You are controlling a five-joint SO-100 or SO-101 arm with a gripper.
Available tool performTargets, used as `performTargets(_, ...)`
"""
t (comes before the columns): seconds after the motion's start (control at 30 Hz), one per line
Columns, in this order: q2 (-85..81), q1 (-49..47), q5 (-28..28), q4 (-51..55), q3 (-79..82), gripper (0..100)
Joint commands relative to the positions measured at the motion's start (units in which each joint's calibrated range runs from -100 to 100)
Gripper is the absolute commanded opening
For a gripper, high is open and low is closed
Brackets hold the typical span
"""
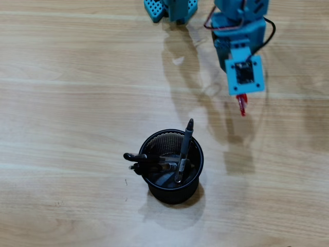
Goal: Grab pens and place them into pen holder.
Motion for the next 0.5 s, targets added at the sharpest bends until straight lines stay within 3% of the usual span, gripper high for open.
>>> performTargets(0.0, -12.4, 3.9, 0.3, 0.9, 7.6, 2)
performTargets(0.2, -19.0, 8.0, 1.9, -1.1, 11.4, 2)
performTargets(0.47, -21.4, 13.4, 10.6, -37.0, 11.6, 2)
